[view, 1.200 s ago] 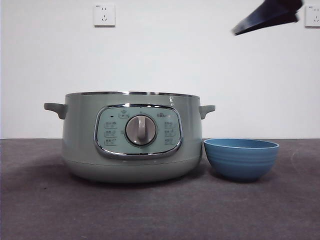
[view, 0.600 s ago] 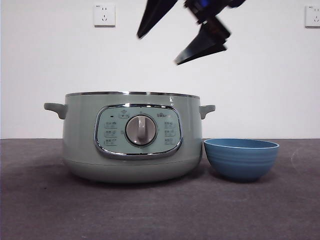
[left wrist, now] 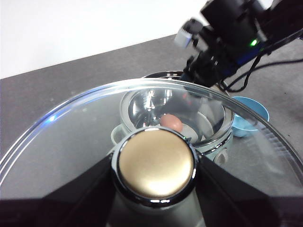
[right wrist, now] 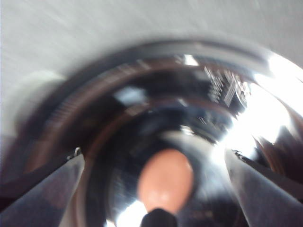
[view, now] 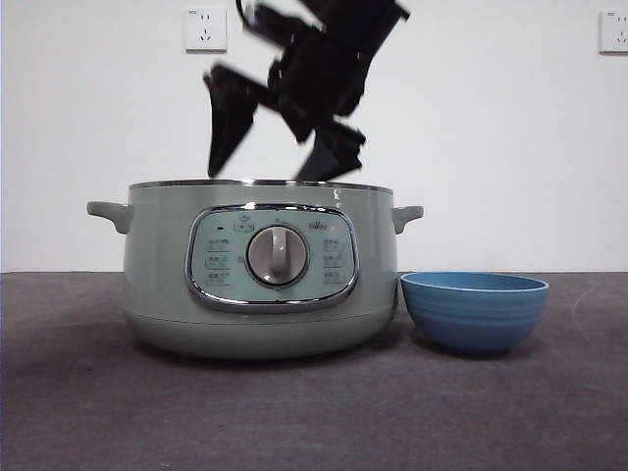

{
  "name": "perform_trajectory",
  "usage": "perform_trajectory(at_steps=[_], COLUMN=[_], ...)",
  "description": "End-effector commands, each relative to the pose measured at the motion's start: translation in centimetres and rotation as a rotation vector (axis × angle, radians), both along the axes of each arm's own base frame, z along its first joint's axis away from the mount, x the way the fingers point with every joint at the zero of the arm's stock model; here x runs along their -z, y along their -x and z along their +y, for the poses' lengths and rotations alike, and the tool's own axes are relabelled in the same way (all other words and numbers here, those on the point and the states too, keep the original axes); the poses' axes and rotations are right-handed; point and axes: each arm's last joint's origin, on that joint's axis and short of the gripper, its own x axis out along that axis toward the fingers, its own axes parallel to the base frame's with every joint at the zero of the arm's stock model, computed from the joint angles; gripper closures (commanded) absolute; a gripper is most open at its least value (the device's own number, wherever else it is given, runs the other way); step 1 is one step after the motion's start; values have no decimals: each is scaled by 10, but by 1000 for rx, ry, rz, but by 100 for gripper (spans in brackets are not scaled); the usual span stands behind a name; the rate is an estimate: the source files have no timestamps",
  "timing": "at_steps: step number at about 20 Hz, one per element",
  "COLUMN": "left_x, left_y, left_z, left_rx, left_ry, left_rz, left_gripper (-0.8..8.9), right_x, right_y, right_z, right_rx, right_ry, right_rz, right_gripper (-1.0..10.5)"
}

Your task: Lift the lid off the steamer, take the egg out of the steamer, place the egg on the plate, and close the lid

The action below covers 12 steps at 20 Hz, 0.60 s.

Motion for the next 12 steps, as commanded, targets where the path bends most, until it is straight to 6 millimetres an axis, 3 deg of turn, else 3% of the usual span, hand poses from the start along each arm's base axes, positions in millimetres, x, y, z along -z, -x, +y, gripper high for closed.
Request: perform_trajectory(at_steps=[1, 12], left_x=[-6, -6], left_y=[2, 2], left_z=[1, 1], left_rx=[1, 5], left_ry=[40, 33], left_rz=[-52, -55], left_gripper=[822, 822], right_x=[15, 57], right_y=[-4, -14], right_z=[4, 12], right_rx=[-3, 19], right_ry=[27, 98], right_rz=[21, 87], right_gripper=[442, 443])
